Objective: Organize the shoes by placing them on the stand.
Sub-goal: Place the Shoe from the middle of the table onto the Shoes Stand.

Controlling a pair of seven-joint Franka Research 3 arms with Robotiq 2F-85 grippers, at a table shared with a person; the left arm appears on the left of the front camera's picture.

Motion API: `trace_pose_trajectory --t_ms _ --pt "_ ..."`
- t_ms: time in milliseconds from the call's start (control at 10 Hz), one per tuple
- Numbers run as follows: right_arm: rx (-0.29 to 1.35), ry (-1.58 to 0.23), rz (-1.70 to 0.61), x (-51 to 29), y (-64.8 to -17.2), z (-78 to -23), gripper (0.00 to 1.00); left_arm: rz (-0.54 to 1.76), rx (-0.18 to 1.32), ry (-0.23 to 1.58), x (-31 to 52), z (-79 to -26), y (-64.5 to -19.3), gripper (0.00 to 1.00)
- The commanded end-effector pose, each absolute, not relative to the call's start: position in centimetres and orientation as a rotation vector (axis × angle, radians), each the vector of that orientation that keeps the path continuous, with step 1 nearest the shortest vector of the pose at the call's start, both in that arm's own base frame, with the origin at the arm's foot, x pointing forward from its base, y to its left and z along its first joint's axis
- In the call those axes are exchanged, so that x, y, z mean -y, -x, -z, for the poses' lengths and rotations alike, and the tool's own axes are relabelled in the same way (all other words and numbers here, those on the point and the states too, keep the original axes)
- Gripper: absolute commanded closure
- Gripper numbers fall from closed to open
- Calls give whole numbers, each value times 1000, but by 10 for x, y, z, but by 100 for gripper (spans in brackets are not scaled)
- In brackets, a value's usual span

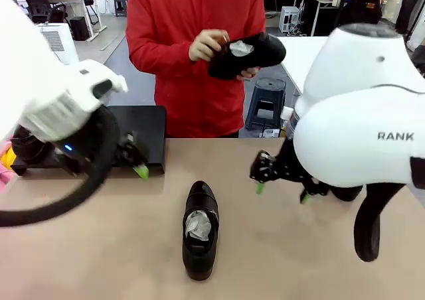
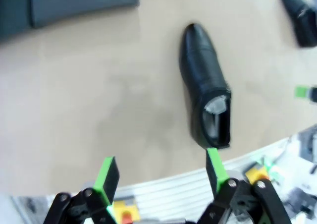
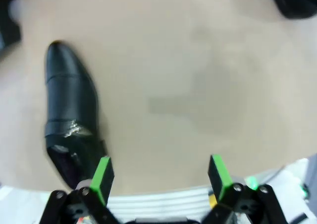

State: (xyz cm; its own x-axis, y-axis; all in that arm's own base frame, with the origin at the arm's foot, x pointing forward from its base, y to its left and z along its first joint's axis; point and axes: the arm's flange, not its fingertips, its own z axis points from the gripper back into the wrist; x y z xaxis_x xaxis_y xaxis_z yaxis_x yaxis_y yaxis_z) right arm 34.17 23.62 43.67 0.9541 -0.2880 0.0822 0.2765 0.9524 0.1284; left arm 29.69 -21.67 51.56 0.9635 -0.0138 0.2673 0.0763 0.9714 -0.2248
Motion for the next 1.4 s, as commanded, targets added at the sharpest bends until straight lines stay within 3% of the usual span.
trace_pose_trajectory --t_ms 0,100,400,1200,1300 --pt "68 -91 403 -239 -342 -418 0 -28 216 210 245 -497 -297 10" --pt "101 -116 287 -236 -342 -437 0 -29 195 164 262 -476 -297 10" --pt "101 -116 287 -236 -342 -437 0 16 229 117 290 -418 -303 10" --pt "101 -116 287 -236 -342 -437 0 78 126 90 319 -353 -313 10" --pt "101 -116 287 -236 -342 -437 0 94 109 97 325 -348 -314 28"
